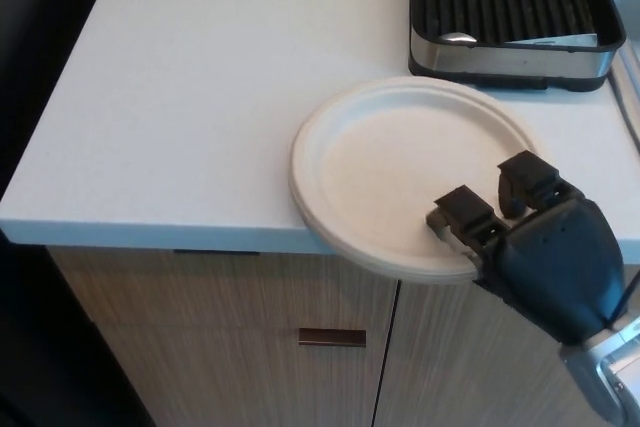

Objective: Pick up a plate using the right hand and walk towards the sink and put it inside

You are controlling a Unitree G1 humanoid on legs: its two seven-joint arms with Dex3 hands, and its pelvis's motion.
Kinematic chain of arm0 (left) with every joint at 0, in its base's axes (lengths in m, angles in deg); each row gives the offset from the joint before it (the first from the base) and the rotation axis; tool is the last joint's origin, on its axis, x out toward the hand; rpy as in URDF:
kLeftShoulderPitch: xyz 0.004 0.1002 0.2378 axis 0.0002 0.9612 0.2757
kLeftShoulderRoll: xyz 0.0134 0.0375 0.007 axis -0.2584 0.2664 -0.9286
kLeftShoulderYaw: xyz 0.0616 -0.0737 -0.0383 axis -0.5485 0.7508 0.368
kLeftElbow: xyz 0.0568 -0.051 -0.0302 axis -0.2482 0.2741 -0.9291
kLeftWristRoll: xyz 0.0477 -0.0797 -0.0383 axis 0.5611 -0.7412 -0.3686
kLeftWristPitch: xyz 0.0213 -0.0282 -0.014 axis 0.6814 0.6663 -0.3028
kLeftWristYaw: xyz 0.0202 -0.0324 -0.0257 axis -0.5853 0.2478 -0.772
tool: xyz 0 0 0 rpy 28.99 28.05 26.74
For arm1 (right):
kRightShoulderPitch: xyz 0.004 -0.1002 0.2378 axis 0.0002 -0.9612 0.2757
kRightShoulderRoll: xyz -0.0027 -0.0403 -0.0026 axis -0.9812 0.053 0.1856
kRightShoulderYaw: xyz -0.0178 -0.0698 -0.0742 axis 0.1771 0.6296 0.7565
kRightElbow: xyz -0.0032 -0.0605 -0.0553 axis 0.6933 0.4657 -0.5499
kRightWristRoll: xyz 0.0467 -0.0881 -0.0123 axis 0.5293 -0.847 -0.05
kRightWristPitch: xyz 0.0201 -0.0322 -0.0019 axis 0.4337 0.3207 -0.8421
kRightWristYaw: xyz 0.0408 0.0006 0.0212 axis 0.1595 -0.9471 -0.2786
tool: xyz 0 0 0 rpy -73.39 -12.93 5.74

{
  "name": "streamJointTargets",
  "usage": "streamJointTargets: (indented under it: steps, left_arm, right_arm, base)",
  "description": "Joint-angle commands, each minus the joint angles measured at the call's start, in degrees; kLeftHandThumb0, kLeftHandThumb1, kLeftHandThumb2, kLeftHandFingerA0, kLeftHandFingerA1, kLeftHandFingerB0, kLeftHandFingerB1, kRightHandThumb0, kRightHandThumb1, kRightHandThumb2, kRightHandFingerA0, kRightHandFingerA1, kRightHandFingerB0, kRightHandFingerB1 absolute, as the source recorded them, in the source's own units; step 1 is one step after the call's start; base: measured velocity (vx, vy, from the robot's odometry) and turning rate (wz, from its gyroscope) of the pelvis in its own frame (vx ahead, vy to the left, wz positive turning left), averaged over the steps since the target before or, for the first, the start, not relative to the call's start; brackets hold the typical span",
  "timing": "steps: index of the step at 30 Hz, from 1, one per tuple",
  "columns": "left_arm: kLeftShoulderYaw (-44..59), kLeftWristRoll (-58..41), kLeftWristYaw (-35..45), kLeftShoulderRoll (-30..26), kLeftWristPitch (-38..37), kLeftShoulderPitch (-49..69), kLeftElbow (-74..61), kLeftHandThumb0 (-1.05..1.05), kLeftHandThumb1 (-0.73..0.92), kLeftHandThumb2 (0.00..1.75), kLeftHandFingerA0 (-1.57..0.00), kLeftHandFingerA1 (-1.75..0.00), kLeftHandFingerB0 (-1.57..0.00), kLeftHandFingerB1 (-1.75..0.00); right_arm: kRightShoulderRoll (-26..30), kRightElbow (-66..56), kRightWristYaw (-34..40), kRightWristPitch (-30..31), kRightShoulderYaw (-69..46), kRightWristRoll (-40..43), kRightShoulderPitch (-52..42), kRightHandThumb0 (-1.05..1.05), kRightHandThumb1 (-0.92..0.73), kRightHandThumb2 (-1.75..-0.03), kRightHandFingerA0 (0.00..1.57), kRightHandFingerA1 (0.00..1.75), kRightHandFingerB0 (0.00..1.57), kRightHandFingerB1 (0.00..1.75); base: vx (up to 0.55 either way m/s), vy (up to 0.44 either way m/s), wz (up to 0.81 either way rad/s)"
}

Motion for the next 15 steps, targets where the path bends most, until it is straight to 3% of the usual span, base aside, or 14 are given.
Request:
streamJointTargets:
  steps: [1,3,4,5,6,7,9,10,11,12,14,15]
  left_arm:
    - [0.6,-0.5,1.0,-1.5,-6.7,-0.5,3.2,0.20,0.90,1.73,-1.23,-1.46,-1.10,-1.29]
    - [0.9,-0.9,1.4,-1.4,-7.0,-0.5,3.5,0.19,0.90,1.72,-1.28,-1.48,-1.14,-1.31]
    - [0.9,-0.7,1.1,-1.4,-7.1,-0.6,3.8,0.19,0.62,1.75,-1.11,-1.59,-1.05,-1.41]
    - [0.8,-0.6,1.0,-1.2,-6.9,-0.3,3.3,0.20,0.86,1.68,-1.19,-1.42,-1.05,-1.25]
    - [0.8,-0.6,0.9,-0.9,-6.5,0.2,2.3,0.20,0.86,1.68,-1.19,-1.42,-1.05,-1.25]
    - [0.3,0.1,0.2,-0.6,-6.0,1.5,0.1,0.23,0.60,1.75,-1.19,-1.54,-1.05,-1.32]
    - [0.2,0.3,0.1,-0.6,-6.0,1.8,-0.4,0.26,0.59,1.75,-1.19,-1.54,-1.04,-1.32]
    - [0.3,0.3,0.1,-0.9,-6.2,1.2,1.0,0.24,0.90,1.75,-1.22,-1.46,-1.03,-1.26]
    - [0.5,0.1,0.2,-1.1,-6.2,0.7,1.9,0.25,0.89,1.75,-1.21,-1.46,-1.01,-1.24]
    - [0.6,0.0,0.2,-1.2,-6.5,0.5,2.4,0.24,0.88,1.75,-1.23,-1.46,-1.03,-1.26]
    - [1.0,-0.5,0.7,-1.1,-6.5,0.2,3.0,0.22,0.89,1.75,-1.23,-1.47,-1.03,-1.26]
    - [1.2,-0.8,1.0,-1.1,-6.6,0.0,3.6,0.18,0.83,1.65,-1.30,-1.45,-1.12,-1.28]
  right_arm:
    - [2.1,1.5,5.9,-3.5,0.5,3.8,-0.9,-0.35,-0.53,-1.35,1.08,1.75,0.80,1.75]
    - [2.2,2.1,7.2,-4.8,0.6,4.9,-0.7,-0.36,-0.52,-1.39,1.08,1.75,0.82,1.75]
    - [2.3,1.9,7.3,-4.8,0.7,4.9,-0.8,-0.35,-0.56,-1.40,1.13,1.75,0.85,1.75]
    - [2.6,1.6,7.5,-5.0,0.9,5.0,-0.8,-0.41,-0.59,-1.35,1.12,1.75,0.81,1.75]
    - [2.8,1.3,7.7,-5.4,1.0,5.3,-0.9,-0.41,-0.59,-1.35,1.12,1.75,0.81,1.75]
    - [2.8,1.2,8.6,-6.3,0.9,5.9,-0.8,-0.44,-0.60,-1.30,1.09,1.75,0.74,1.75]
    - [3.1,1.2,9.8,-7.3,1.0,6.4,-0.5,-0.43,-0.61,-1.31,1.09,1.75,0.74,1.75]
    - [3.1,0.9,10.0,-7.2,0.8,6.4,-0.5,-0.45,-0.63,-1.33,1.08,1.75,0.75,1.75]
    - [3.1,0.7,10.0,-7.2,0.7,6.7,-0.4,-0.45,-0.67,-1.33,1.21,1.75,0.87,1.58]
    - [3.2,0.6,10.3,-7.6,0.6,6.9,-0.2,-0.45,-0.64,-1.32,1.07,1.75,0.74,1.75]
    - [3.3,0.6,11.6,-8.4,0.4,7.3,0.2,-0.44,-0.61,-1.35,1.07,1.75,0.74,1.75]
    - [3.3,0.9,12.7,-9.0,0.3,7.5,0.5,-0.45,-0.60,-1.37,1.07,1.75,0.74,1.75]
  base:
    - [0.00,0.000,0.00]
    - [0.00,0.000,0.00]
    - [0.00,0.000,0.00]
    - [0.00,0.000,0.00]
    - [0.00,0.000,0.00]
    - [0.00,0.000,0.00]
    - [0.00,0.000,0.00]
    - [0.00,0.000,0.00]
    - [0.00,0.000,0.00]
    - [0.00,0.000,0.00]
    - [0.00,0.000,0.00]
    - [0.00,0.000,0.00]
